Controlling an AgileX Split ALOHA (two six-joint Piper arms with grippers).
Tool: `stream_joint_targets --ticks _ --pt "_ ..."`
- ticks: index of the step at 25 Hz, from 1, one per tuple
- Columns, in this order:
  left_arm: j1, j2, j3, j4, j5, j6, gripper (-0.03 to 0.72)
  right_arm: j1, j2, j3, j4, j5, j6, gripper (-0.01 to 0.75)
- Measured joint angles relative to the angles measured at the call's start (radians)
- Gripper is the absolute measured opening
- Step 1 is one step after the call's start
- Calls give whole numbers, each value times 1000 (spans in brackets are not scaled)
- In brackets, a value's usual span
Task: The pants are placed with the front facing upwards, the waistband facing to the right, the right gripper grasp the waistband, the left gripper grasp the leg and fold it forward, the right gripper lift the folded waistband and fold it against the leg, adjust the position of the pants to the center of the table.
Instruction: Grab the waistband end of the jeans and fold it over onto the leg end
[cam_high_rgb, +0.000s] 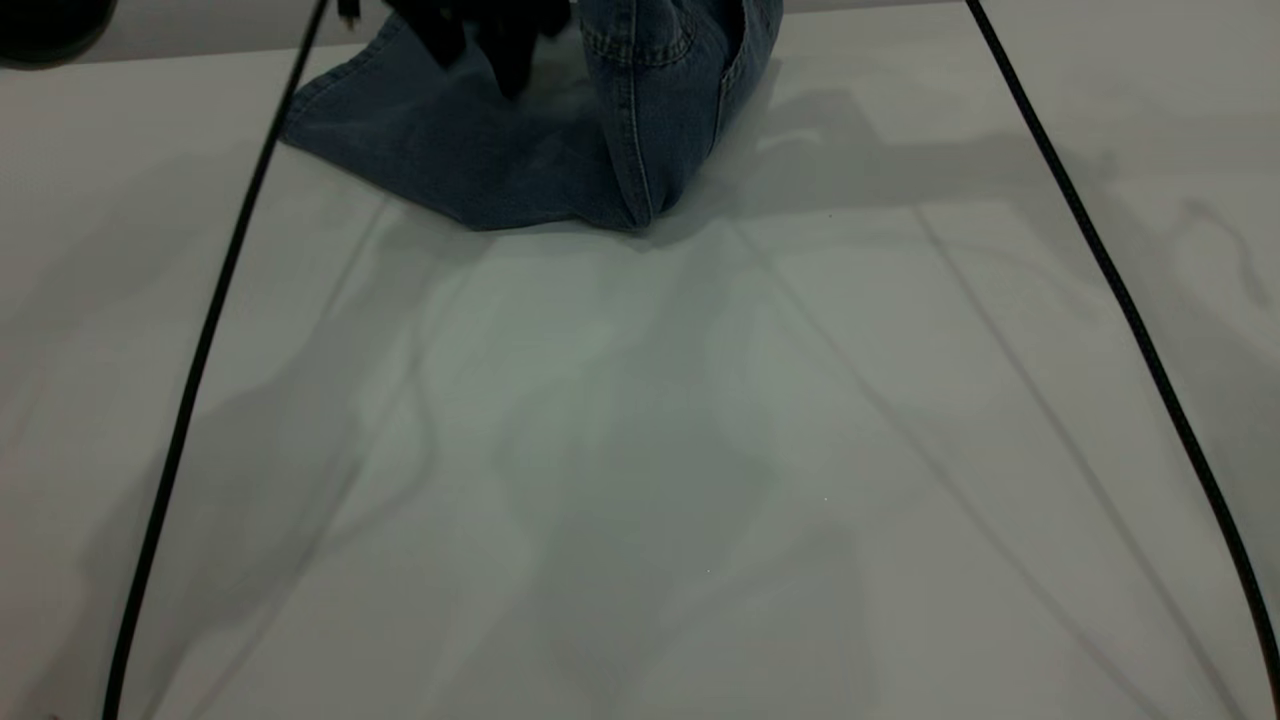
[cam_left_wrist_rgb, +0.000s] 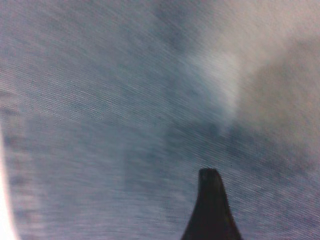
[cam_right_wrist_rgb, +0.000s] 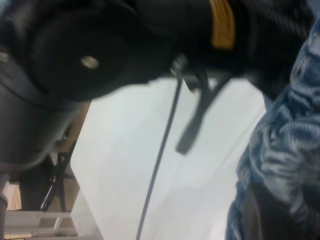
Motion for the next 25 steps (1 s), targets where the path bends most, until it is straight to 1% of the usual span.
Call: stream_joint_targets --ticks 3,11,19,22,25 --pt "7 -16 -48 9 -1 -19 469 0 0 0 1 -1 -1 36" --pt "26 -132 -60 11 -1 -18 469 0 -1 0 9 -10 -7 36" --pt "25 -190 -178 4 -2 -16 469 0 -1 0 52 -29 -39 36" --pt "25 -207 -205 -12 -3 -18 469 10 -1 0 51 -41 -50 36" --pt "25 -223 -205 -69 -4 -18 469 26 -1 0 52 -63 -54 36"
